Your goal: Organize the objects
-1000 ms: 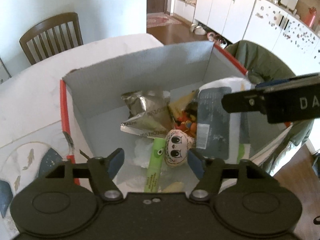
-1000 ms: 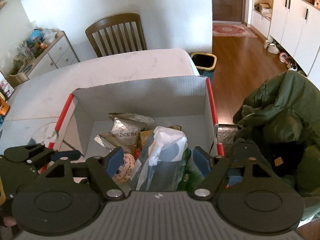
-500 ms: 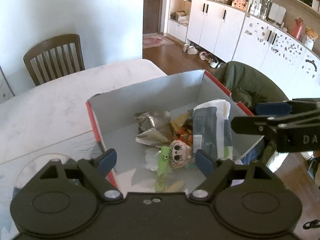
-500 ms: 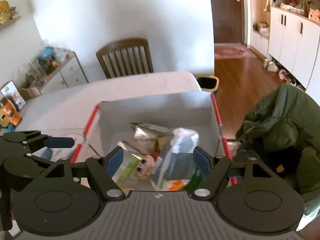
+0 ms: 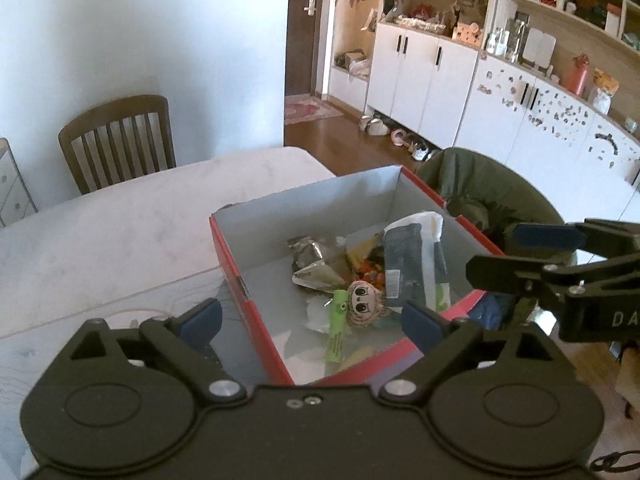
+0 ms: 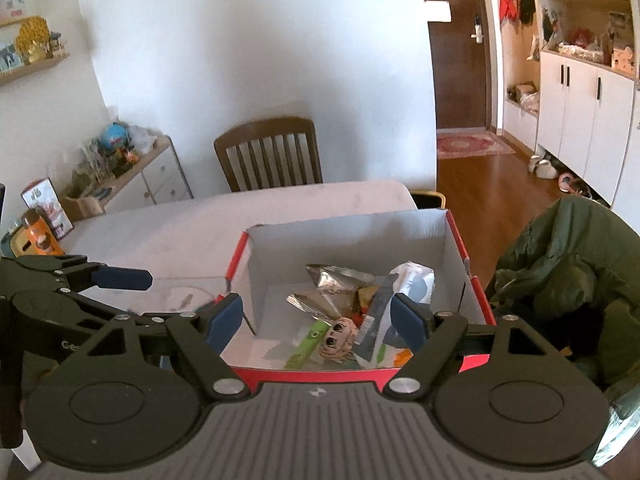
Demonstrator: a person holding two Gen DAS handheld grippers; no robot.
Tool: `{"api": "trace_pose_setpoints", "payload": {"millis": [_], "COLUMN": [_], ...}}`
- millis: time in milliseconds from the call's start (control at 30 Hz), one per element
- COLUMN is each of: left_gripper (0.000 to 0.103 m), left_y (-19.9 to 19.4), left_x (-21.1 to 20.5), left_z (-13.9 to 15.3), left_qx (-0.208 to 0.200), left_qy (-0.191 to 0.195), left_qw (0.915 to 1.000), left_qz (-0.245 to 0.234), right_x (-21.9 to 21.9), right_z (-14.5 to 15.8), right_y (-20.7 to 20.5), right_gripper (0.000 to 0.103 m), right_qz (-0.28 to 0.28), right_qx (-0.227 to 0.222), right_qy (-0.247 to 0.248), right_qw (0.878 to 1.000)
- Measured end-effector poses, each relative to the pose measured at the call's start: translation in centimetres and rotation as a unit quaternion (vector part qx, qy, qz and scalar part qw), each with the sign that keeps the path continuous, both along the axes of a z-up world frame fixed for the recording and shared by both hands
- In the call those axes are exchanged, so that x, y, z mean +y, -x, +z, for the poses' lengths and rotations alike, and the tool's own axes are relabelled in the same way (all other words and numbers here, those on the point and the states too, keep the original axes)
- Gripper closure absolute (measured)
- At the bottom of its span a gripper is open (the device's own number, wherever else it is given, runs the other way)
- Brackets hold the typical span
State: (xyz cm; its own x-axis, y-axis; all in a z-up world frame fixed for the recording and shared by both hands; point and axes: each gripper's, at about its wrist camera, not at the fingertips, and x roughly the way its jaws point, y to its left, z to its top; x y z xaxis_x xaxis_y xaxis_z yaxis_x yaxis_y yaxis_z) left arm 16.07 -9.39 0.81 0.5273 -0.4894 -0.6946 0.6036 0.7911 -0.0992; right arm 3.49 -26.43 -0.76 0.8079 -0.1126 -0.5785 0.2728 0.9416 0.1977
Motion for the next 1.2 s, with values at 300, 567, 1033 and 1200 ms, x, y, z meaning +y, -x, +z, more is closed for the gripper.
{"api": "trace_pose_setpoints", "payload": {"millis": [300, 567, 1033, 1200], "left_gripper": [0.004, 0.001, 0.001, 0.001], "left_y": [1.7, 2.1, 3.3, 3.4], "left_x": [1.9, 3.6, 5.9, 6.7], "left_z": [1.3, 1.6, 1.6, 1.3], "left_qx": [-0.011, -0.008, -0.015, -0.01], "left_qy": [0.023, 0.043, 0.054, 0.059], "left_qw": [0.9994, 0.9985, 0.9972, 0.9968], "left_qz": [-0.024, -0.031, -0.05, -0.052], "right_x": [2.4, 4.0, 7.3, 8.3], "right_z": [0.8, 1.3, 0.8, 0.6], "right_y": [1.9, 3.2, 4.9, 5.1], "right_gripper": [0.015, 0.011, 0.009, 0.009], "right_qz": [-0.018, -0.034, -0.055, -0.061], "right_qx": [-0.024, -0.037, -0.044, -0.043], "right_qy": [0.007, 0.01, 0.001, -0.002], "right_qw": [1.0, 0.999, 0.997, 0.997]}}
